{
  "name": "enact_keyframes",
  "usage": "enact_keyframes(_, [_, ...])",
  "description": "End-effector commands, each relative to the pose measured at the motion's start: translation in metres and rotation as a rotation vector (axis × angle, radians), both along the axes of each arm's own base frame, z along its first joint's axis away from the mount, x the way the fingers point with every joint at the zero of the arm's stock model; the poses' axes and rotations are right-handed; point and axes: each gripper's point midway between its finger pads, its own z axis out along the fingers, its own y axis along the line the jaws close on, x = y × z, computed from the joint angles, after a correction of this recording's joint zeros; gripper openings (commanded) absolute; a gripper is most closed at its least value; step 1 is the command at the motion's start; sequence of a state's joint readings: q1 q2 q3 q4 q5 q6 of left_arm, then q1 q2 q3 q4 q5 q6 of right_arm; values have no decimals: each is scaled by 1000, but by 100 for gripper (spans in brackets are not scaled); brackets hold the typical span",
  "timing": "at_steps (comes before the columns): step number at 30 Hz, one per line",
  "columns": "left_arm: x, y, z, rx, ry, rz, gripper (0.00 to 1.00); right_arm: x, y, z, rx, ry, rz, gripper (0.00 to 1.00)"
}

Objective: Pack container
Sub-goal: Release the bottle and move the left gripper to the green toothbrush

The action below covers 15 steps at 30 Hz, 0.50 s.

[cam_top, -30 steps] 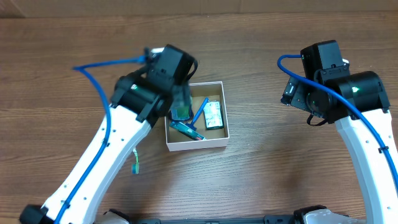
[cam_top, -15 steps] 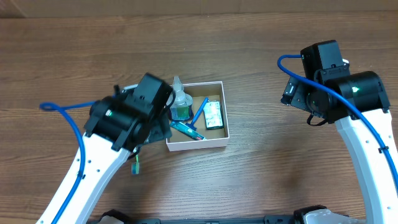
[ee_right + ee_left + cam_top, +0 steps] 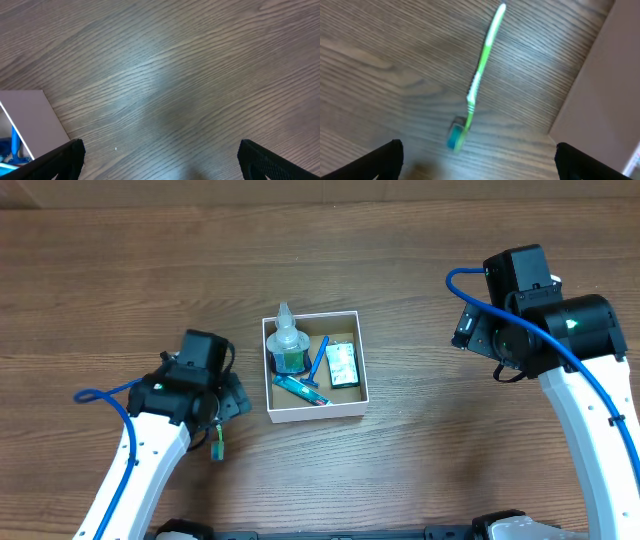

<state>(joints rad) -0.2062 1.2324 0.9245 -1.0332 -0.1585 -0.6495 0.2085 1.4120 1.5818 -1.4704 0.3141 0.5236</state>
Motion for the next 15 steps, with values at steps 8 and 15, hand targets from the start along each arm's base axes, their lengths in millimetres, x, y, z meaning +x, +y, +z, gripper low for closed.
enact_keyframes(8, [-8, 8, -58, 37, 12, -191, 88, 1, -2, 7, -1, -27, -12, 100])
enact_keyframes(15, [-11, 11, -97, 46, 15, -212, 93, 1, -2, 7, -1, -27, -12, 100])
